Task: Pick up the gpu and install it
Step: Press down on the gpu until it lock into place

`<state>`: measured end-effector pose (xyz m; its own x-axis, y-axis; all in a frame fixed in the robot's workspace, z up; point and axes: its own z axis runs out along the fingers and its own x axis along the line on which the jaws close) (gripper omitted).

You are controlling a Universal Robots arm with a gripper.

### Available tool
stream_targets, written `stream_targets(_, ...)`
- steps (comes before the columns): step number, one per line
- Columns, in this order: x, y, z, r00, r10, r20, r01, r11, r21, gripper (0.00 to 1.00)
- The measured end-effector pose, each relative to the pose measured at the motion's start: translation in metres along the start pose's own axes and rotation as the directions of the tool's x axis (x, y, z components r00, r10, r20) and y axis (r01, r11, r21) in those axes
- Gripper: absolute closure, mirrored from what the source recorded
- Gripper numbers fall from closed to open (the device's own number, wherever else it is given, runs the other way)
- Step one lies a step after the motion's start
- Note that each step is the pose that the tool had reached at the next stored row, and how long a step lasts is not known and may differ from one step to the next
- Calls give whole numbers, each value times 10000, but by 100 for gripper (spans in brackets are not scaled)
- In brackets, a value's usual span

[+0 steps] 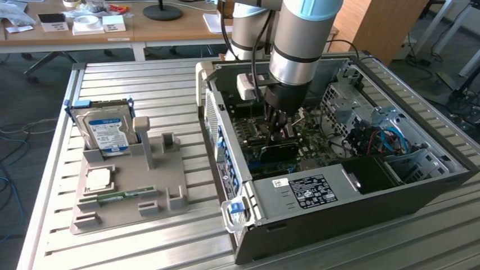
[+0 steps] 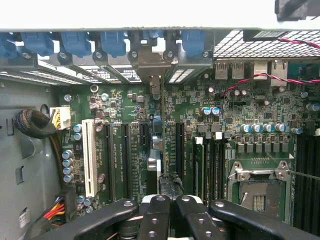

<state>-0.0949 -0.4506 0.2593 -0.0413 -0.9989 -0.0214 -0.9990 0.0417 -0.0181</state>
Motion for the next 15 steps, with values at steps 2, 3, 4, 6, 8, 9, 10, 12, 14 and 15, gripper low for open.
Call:
stream_targets(2,0,1,0,10000,1,0,-1,10000,0,89)
stream_targets(3,0,3,2,10000,1,-1,-1,10000,0,89)
stream_targets(4,1,3,2,10000,0,-3,0,10000,-1,89)
stream_targets(6,0,3,3,10000,0,-2,0,10000,-1,89)
stream_targets(8,0,4,4,10000,1,0,-1,10000,0,89)
stream_targets(9,0,4,4,10000,1,0,-1,10000,0,89)
stream_targets(10,0,4,4,10000,1,0,-1,10000,0,89)
stream_targets(12,0,9,5,10000,2,-1,-2,10000,1,89)
stream_targets(14,0,9,5,10000,1,-1,-1,10000,0,89)
stream_targets(15,1,9,6,10000,1,0,-1,10000,0,89)
